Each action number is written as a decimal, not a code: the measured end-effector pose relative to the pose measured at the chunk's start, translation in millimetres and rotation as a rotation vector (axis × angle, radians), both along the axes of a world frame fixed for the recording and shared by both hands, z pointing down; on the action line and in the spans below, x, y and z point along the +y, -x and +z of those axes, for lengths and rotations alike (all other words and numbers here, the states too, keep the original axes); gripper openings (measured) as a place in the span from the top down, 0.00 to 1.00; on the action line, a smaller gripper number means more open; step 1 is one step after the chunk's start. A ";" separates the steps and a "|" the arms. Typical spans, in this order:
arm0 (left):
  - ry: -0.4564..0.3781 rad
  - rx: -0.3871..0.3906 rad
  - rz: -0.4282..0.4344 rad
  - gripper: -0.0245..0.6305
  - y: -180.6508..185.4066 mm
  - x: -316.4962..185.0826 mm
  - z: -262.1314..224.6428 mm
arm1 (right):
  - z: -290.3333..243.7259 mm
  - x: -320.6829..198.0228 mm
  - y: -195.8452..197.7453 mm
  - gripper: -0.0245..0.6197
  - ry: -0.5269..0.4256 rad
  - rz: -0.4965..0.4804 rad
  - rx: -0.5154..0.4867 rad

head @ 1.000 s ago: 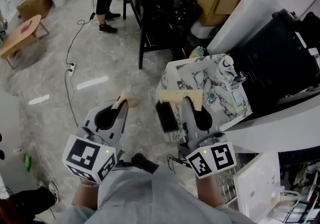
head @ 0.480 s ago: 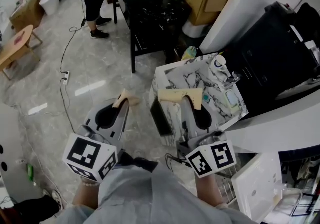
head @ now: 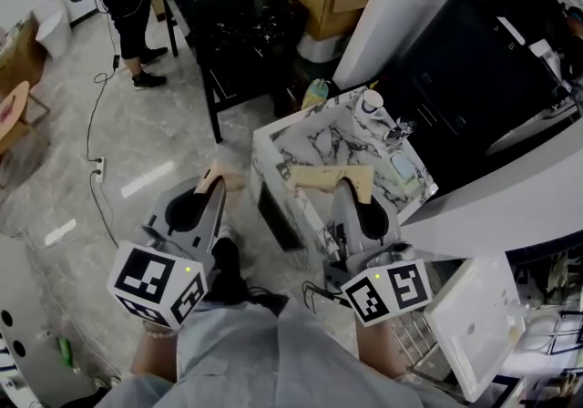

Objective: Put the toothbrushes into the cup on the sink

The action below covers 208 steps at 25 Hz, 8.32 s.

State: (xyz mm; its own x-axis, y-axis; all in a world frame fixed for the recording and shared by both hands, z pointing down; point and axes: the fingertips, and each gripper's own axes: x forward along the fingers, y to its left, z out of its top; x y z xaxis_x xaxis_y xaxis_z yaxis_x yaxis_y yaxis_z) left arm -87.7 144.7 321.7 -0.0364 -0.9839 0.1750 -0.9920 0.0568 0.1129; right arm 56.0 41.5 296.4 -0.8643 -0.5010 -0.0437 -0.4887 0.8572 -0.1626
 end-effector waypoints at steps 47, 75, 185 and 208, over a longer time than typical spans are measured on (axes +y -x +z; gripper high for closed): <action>-0.005 0.054 0.813 0.95 62.8 -362.6 -14.6 | -18.1 -233.2 49.3 0.90 0.023 0.776 0.084; 0.017 0.079 0.783 0.95 29.1 -388.2 -9.4 | 1.4 -262.0 5.8 0.90 0.068 0.781 0.082; 0.012 0.028 0.626 0.95 53.9 -361.7 -20.9 | 60.2 -352.7 -19.9 0.95 0.092 0.790 0.144; -0.024 0.045 0.815 0.95 -15.0 -383.2 -28.9 | 9.1 -260.3 -75.3 0.96 0.044 0.906 0.078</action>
State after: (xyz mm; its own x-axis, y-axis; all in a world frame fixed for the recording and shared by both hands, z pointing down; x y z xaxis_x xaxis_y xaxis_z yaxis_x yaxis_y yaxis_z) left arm -72.7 -238.6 292.9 0.6990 -0.7018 0.1372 -0.7150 -0.6837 0.1458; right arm 131.3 -218.8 305.5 -0.1388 -0.9898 0.0334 -0.9832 0.1336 -0.1247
